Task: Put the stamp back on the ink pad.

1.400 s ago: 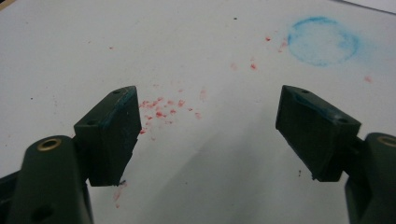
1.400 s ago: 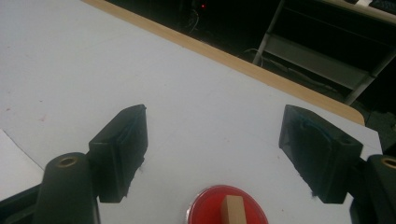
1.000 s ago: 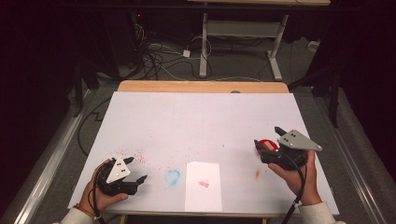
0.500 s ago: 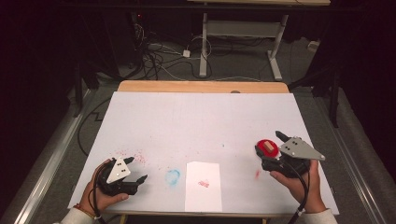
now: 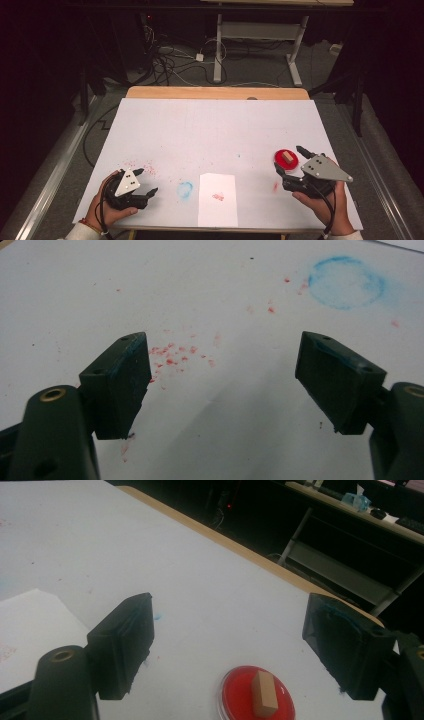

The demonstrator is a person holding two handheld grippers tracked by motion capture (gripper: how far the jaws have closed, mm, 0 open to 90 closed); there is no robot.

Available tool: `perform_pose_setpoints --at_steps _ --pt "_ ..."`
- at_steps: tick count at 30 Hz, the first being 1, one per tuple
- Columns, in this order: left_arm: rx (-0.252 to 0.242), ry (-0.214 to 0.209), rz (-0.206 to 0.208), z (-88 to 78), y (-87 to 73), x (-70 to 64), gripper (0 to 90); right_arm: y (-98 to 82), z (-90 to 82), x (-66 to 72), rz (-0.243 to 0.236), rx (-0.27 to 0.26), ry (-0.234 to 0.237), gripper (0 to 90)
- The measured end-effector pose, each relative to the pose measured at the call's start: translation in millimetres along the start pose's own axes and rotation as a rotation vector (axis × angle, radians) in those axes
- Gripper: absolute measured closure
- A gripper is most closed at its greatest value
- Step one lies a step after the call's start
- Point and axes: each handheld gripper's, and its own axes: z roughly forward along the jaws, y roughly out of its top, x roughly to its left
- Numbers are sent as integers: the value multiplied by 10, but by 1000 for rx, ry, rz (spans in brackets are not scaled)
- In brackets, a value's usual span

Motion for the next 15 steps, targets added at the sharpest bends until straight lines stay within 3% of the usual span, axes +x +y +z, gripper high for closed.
perform_pose_setpoints --at_steps 15 --pt "-1 1 0 1 8 -1 215 -218 -41 47 -25 8 -1 207"
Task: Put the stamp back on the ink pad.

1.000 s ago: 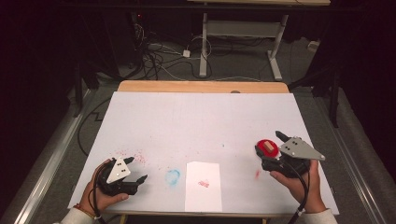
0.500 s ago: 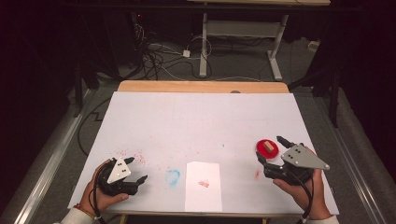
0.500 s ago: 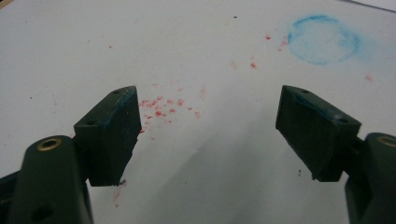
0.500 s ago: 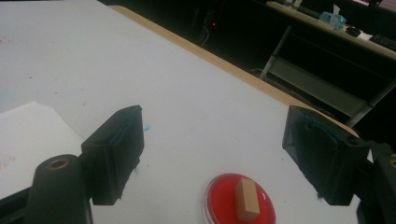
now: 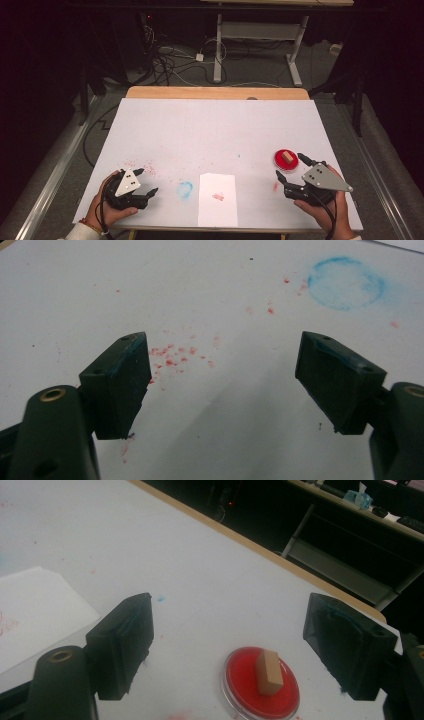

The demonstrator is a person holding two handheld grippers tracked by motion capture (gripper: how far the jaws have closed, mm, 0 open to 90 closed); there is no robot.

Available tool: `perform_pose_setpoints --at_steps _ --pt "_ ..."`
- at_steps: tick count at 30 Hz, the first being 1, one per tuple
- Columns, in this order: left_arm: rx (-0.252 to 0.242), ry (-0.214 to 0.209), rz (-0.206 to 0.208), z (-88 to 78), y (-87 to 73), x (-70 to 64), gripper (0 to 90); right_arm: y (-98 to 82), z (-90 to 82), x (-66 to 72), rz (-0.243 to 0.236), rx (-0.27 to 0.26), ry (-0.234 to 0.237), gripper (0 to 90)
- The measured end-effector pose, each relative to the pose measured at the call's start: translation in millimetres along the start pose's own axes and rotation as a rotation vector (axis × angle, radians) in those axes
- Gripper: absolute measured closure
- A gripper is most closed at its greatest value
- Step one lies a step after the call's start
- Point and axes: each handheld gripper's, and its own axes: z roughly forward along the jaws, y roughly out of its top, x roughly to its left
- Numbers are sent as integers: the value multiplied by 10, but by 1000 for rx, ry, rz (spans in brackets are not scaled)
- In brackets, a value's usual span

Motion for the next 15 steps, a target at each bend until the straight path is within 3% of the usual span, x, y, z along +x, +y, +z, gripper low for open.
perform_pose_setpoints --at_steps 8,11,15 --pt "-5 -8 -9 14 10 11 215 -185 -22 27 -17 1 -15 205" --pt "-5 -10 -9 21 15 15 215 -273 -32 15 7 -7 -15 203" --pt "-14 -14 -11 26 35 18 214 -404 9 13 16 24 -17 201"
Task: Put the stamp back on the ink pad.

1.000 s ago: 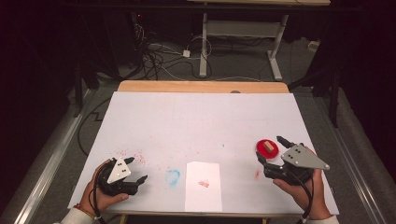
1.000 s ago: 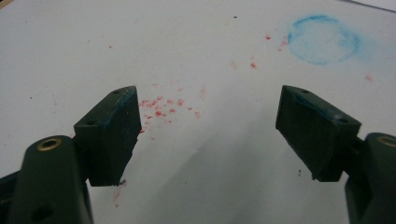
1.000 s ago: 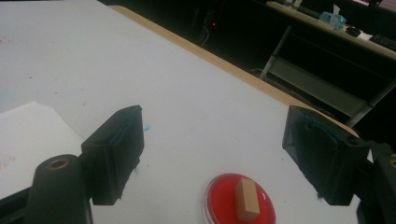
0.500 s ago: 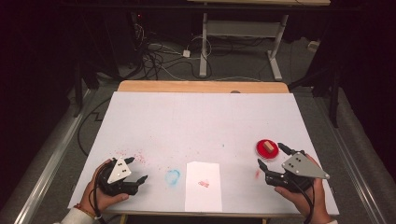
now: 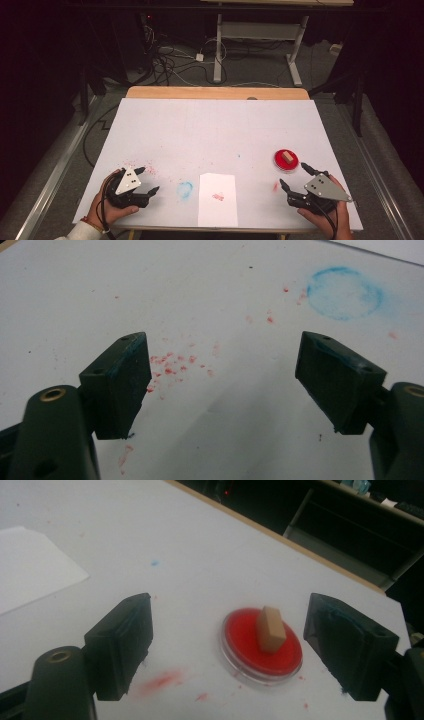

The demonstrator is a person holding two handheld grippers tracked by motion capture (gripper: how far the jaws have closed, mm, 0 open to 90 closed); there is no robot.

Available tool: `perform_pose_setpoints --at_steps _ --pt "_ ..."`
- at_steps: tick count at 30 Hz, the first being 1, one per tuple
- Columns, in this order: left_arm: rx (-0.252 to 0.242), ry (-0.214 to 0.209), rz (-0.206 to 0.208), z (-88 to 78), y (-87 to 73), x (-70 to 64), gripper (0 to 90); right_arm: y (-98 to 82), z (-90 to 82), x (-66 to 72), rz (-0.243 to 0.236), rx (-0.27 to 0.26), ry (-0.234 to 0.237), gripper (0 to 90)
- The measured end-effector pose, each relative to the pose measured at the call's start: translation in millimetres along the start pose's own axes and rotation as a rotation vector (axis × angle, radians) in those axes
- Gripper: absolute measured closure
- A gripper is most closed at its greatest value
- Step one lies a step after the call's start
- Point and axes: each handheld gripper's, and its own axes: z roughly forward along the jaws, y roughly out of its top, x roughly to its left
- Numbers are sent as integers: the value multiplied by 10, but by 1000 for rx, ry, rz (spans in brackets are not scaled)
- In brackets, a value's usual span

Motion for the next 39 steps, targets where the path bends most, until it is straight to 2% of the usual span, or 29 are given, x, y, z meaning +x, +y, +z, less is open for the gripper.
perform_pose_setpoints --at_steps 5,13,15,17,20,24,25,27,28,32,35,38,39 --pt "4 -5 2 11 -9 5 215 -134 67 -7 19 41 -4 199" --pt "-5 -2 9 -19 -8 -33 215 -162 95 27 -16 55 3 196" --pt "-6 3 28 -23 -16 -37 215 -166 91 30 -11 62 6 193" --pt "-4 -3 12 -32 -21 -39 215 -156 80 39 -13 57 3 184" --pt "-13 6 30 -42 -20 -45 214 -131 53 45 -14 45 -2 184" --pt "-11 5 30 -42 -25 -41 215 -121 64 45 -22 41 2 184" --pt "-5 0 17 -40 -32 -44 215 -121 72 49 -17 44 2 184" --pt "-9 6 25 -39 -38 -30 215 -117 89 48 -18 44 6 184" --pt "-3 1 13 -39 -43 -33 215 -114 97 47 -22 43 9 184" --pt "-2 2 10 -32 -43 -23 215 -114 120 48 -28 46 17 184" --pt "-6 5 20 -14 -30 -12 215 -117 122 44 -27 46 18 184" --pt "1 -2 13 6 -20 -13 215 -120 109 38 -19 43 17 184" --pt "-3 3 26 10 -12 -7 214 -123 104 35 -20 43 15 184"
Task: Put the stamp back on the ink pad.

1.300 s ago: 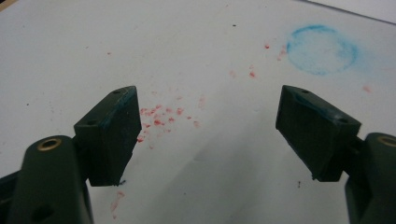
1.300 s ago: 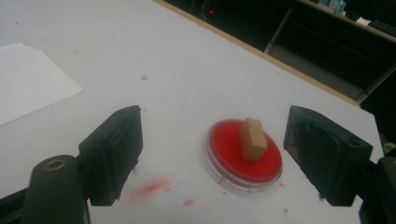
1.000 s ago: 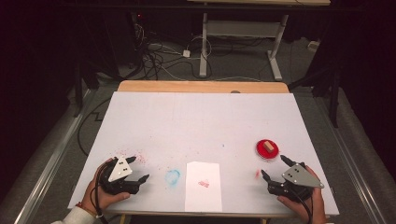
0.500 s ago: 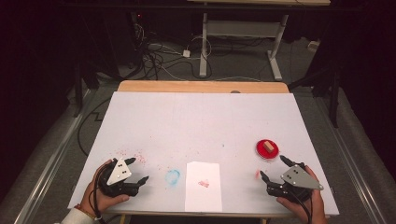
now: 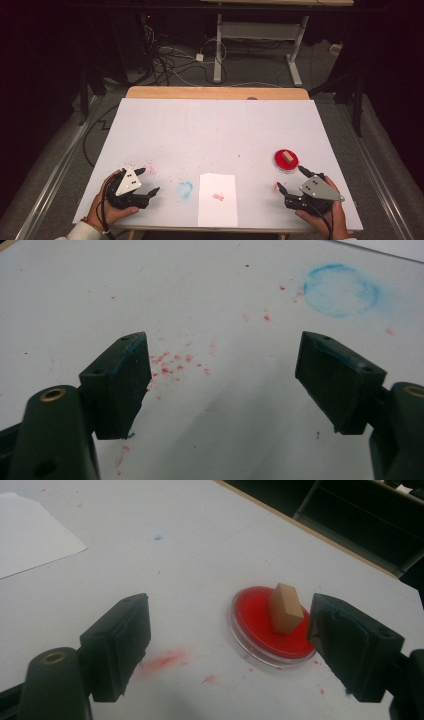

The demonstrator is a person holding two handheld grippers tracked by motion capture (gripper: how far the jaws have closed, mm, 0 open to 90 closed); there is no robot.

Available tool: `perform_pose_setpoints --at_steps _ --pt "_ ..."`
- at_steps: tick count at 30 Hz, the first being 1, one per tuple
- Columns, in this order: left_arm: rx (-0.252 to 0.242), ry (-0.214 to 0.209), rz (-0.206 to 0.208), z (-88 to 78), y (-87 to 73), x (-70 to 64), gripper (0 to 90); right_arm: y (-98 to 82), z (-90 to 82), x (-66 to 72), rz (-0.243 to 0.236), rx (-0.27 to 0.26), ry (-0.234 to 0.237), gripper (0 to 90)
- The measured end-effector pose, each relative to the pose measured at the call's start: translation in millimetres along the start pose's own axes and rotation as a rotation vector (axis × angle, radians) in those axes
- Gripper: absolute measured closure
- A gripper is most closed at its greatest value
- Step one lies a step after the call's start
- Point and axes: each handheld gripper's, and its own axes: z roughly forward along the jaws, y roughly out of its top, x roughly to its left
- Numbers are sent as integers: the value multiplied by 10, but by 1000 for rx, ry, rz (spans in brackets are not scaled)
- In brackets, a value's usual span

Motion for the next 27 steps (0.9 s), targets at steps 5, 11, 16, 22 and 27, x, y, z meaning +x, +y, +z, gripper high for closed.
perform_pose_setpoints --at_steps 5,11,16,22,27 --pt "6 -6 -4 6 8 -21 215 5 -38 -3 5 -11 -4 184" --pt "-1 6 8 -10 13 -16 214 10 -46 0 -2 -14 -5 184" --pt "2 5 4 -12 -5 -7 215 23 -31 4 -2 -18 -2 184" --pt "7 7 0 -10 -5 -5 215 27 -11 16 -15 -11 1 184" --pt "14 5 -10 -9 -8 -8 215 22 0 3 -16 -11 -1 181"
